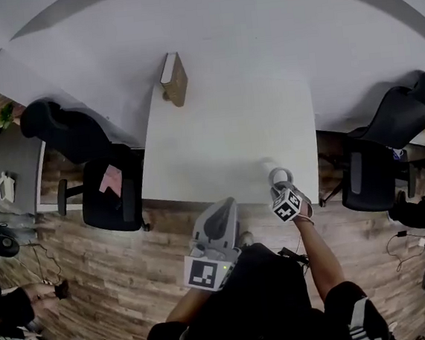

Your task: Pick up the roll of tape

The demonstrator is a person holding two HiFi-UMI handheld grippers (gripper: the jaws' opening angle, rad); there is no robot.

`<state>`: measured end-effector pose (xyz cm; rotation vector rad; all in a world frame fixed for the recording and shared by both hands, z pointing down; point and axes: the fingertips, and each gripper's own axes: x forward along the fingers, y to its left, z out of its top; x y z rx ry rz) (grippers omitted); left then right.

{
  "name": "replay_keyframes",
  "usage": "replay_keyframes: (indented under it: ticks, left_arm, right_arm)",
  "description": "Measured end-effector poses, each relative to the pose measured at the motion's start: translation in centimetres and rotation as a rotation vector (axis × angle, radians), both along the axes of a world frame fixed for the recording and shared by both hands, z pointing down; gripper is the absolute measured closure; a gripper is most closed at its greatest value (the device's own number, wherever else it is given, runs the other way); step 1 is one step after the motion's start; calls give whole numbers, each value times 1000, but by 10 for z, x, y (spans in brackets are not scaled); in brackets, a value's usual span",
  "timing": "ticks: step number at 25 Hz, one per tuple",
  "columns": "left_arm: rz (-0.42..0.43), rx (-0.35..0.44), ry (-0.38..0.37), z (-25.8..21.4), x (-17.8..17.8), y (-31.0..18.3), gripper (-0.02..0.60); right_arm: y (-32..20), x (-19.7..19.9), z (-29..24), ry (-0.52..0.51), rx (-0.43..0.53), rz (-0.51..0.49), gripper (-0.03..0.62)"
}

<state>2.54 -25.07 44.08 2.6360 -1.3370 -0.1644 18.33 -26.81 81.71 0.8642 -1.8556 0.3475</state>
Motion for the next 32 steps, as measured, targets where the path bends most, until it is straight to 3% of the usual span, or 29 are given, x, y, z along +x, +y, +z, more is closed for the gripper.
replay_keyframes:
  ticks: [10,21,32]
  left_arm:
    - [-62,43,-65,-11,-28,81,558]
    - [-53,83,-50,-17,-75,86,558]
    - [12,90,-43,-9,-99,72,558]
  right_arm:
    - [47,-29,-87,-200,196,97,536]
    - [60,-65,-207,-452,414,257,536]
    - [97,-86,-311,-607,628,370,536]
